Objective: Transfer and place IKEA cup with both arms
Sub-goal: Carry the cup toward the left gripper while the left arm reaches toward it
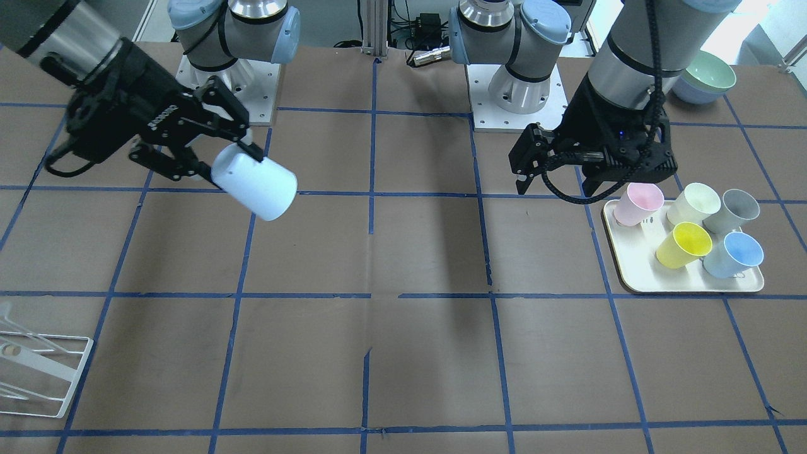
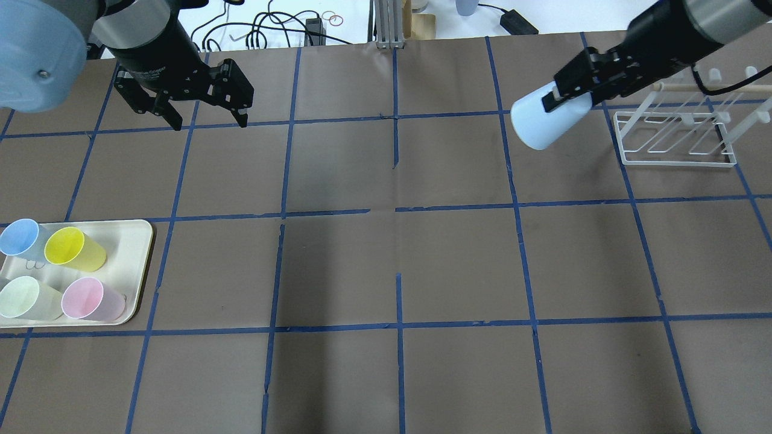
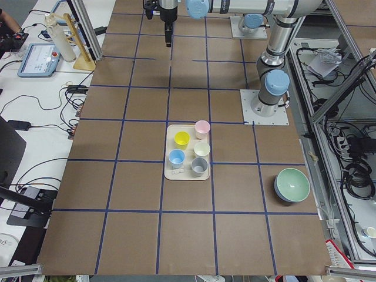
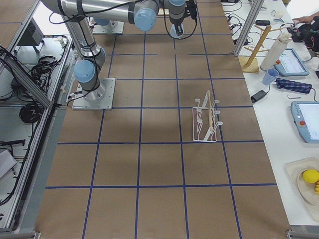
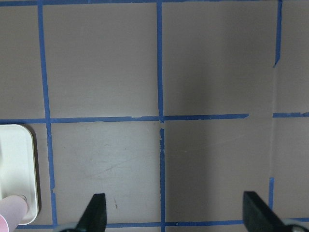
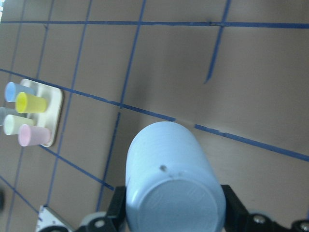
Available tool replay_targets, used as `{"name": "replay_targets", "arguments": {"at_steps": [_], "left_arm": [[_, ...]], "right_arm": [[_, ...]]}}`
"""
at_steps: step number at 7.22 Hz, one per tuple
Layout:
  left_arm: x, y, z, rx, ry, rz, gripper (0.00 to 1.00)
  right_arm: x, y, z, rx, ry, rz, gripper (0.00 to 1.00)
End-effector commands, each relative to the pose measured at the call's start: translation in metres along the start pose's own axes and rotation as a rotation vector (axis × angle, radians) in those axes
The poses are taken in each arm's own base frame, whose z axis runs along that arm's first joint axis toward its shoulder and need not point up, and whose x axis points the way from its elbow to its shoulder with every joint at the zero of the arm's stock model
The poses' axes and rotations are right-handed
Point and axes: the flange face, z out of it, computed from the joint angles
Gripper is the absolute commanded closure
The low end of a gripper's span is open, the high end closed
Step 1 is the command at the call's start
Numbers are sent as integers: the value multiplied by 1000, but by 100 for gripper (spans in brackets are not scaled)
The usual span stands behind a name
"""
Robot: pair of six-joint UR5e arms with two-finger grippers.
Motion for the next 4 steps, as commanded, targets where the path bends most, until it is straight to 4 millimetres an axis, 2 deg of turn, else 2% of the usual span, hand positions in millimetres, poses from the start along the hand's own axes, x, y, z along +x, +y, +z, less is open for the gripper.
{"name": "replay_targets", "arguments": {"at_steps": [1, 3, 4], "left_arm": [[-49, -8, -4, -14, 152, -36, 0], [-108, -8, -1, -37, 324, -47, 0], [-139, -3, 8, -50, 422, -62, 0]], "right_arm": [[-40, -4, 17, 35, -289, 90, 100], [-45, -5, 28, 58, -528, 178, 100], [-42, 1, 39, 43, -648, 260, 100]]}}
